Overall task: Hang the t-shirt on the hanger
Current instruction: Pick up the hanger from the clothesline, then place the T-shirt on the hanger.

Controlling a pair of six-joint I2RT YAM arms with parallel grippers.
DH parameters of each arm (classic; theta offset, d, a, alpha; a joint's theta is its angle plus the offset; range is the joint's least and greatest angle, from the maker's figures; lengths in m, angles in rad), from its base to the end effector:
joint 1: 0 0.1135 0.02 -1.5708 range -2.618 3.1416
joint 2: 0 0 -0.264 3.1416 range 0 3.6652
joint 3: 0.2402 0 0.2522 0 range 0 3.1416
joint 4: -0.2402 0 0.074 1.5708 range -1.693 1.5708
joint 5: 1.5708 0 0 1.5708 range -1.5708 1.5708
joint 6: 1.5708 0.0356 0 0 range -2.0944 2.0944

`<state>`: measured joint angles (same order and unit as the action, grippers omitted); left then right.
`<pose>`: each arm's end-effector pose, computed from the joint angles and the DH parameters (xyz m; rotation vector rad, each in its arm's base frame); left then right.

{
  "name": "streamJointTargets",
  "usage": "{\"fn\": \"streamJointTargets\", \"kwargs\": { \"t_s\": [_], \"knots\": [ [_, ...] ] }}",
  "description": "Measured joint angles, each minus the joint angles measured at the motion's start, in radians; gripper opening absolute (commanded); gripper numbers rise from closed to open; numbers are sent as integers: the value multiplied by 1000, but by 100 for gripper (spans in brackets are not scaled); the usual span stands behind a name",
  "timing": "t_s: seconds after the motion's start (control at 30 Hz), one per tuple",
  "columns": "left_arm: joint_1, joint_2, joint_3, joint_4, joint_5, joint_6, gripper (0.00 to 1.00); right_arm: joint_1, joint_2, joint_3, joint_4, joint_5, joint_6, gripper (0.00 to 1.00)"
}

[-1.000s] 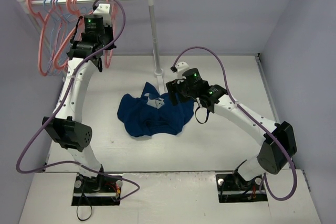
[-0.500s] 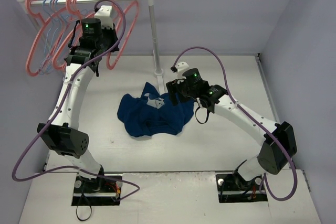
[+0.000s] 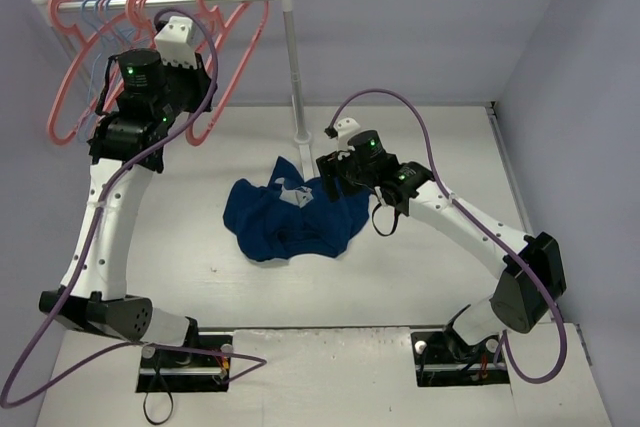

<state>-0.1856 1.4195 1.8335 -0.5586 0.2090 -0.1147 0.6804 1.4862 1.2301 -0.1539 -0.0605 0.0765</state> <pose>0.2817 -0.0604 0.5123 0.2171 1.7150 -0.4013 0.2710 0.2221 0.3289 -0.6394 1.9181 0.5466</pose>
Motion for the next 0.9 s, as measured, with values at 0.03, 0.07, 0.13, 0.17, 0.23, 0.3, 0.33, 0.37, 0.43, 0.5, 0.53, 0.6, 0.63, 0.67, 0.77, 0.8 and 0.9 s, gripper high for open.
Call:
{"fn": "streamJointTargets", "kwargs": {
  "t_s": [0.03,0.07,0.13,0.17,0.23,0.3,0.33,0.37,0.43,0.5,0.53,0.6,0.63,0.67,0.77,0.8,0.9],
  "knots": [
    [0,-17,-13,-6,0,0,0,0,0,0,0,0,0,67],
    [0,-33,-33,-2,0,0,0,0,0,0,0,0,0,67],
    [0,-72,-97,10,-1,-1,0,0,0,0,0,1,0,66],
    [0,-95,-139,21,-1,-1,0,0,0,0,0,1,1,65],
    [0,-156,-258,34,-1,-2,0,0,0,-5,4,1,8,62],
    [0,-216,-366,16,-1,-4,0,1,0,-17,10,1,27,61],
    [0,-245,-415,14,-1,-5,0,4,0,-27,16,1,34,51],
    [0,-276,-469,12,0,-7,0,8,0,-40,21,1,45,48],
    [0,-347,-563,0,1,-8,0,21,0,-75,38,10,69,44],
    [0,-422,-632,-29,7,-8,0,46,0,-116,48,19,91,44],
    [0,-462,-662,-38,15,-8,0,61,1,-143,56,25,103,44],
    [0,-536,-707,-57,37,-8,0,88,1,-192,66,37,128,44],
    [0,-569,-724,-67,50,-7,0,100,1,-216,70,42,139,44],
    [-1,-598,-738,-74,66,-6,0,112,1,-242,77,45,149,44],
    [-5,-645,-775,-86,119,1,0,136,9,-304,85,51,172,43],
    [-7,-655,-784,-92,135,3,0,139,15,-319,86,53,179,44],
    [-20,-663,-804,-98,181,12,0,146,31,-356,98,61,201,43]
  ]
}}
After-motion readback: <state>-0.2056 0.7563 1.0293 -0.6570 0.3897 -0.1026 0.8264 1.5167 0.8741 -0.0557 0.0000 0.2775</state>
